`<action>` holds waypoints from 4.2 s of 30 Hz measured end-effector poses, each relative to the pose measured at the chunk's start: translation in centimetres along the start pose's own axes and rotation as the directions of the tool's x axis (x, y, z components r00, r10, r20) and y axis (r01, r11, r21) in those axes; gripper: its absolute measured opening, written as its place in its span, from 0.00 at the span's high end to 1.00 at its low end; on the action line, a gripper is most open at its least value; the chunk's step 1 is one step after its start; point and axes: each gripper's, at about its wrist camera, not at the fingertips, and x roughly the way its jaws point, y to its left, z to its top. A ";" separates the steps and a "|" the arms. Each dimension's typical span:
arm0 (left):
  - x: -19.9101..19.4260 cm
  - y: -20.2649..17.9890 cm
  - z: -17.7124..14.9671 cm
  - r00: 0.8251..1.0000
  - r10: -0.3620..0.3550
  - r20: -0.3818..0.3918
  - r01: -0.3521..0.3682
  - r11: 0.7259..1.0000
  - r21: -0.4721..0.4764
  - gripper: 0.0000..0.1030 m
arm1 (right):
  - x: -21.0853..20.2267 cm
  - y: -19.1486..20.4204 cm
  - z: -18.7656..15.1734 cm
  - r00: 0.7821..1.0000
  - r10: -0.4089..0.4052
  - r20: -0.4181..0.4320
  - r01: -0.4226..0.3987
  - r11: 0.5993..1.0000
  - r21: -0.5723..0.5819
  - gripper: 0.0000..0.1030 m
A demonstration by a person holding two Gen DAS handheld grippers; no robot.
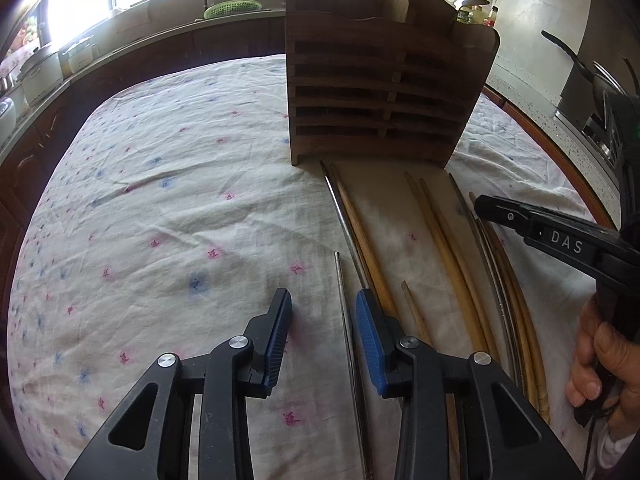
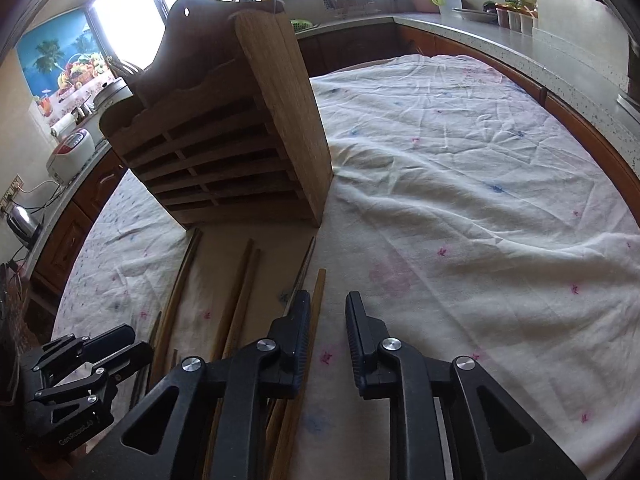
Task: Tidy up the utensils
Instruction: 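Grasp a metal chopstick with the left gripper while the right gripper grasps a wooden chopstick, then raise both chopsticks upright and lower them into the wooden holder slots, then open both grippers to release the chopsticks in the holder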
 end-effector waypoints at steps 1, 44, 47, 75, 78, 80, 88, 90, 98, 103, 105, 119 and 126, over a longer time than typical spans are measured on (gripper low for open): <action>0.0 -0.3 -0.1 1.000 0.015 0.002 -0.015 1.000 0.015 0.68 | 0.2 0.3 0.1 1.000 -0.008 -0.002 0.008 1.000 -0.015 0.83; -20.6 5.5 -4.2 0.874 -0.252 0.415 0.307 0.949 -0.068 0.97 | -20.3 2.5 0.9 0.899 0.211 0.383 -0.200 0.977 -0.069 0.95; -20.4 5.5 -4.0 0.873 -0.251 0.418 0.305 0.950 -0.067 0.97 | -20.6 2.5 1.0 0.895 0.215 0.391 -0.203 0.977 -0.072 0.95; -23.0 6.0 4.1 0.767 -0.173 0.618 0.248 0.968 -0.036 0.97 | -23.0 2.9 9.1 0.792 0.201 0.576 -0.192 0.978 -0.078 0.95; -22.8 6.1 6.3 0.742 -0.167 0.649 0.246 0.969 -0.033 0.97 | -23.0 2.6 11.7 0.766 0.177 0.617 -0.181 0.982 -0.057 0.95; -22.2 6.3 7.8 0.727 -0.164 0.667 0.253 0.967 -0.038 0.97 | -22.7 2.3 13.3 0.751 0.162 0.640 -0.174 0.984 -0.046 0.95; -14.6 7.5 11.7 0.738 -0.101 0.667 0.242 0.962 -0.122 0.97 | -19.0 1.4 16.8 0.743 0.112 0.660 -0.139 0.990 -0.012 0.95; -12.2 7.6 11.8 0.744 -0.092 0.662 0.247 0.958 -0.144 0.97 | -17.5 1.6 16.5 0.748 0.101 0.656 -0.114 0.993 -0.023 0.95; -4.3 6.6 11.8 0.786 -0.096 0.611 0.240 0.958 -0.159 0.97 | -12.2 1.4 14.3 0.788 0.088 0.609 -0.095 0.995 -0.021 0.95; -1.8 6.1 13.0 0.819 -0.104 0.564 0.226 0.962 -0.152 0.96 | -10.5 1.1 13.1 0.811 0.074 0.580 -0.084 0.996 -0.010 0.95; -1.8 6.1 13.6 0.823 -0.091 0.560 0.212 0.965 -0.154 0.96 | -10.7 0.9 13.0 0.811 0.070 0.581 -0.082 0.997 -0.005 0.95; -3.4 7.4 13.3 0.834 -0.081 0.546 0.209 0.962 -0.177 0.72 | -10.7 0.5 13.7 0.836 0.089 0.541 -0.113 0.993 0.012 0.89; -6.4 8.2 9.7 0.815 -0.052 0.577 0.214 0.953 -0.216 0.26 | -13.1 -0.1 12.3 0.802 0.110 0.587 -0.153 0.988 0.025 0.14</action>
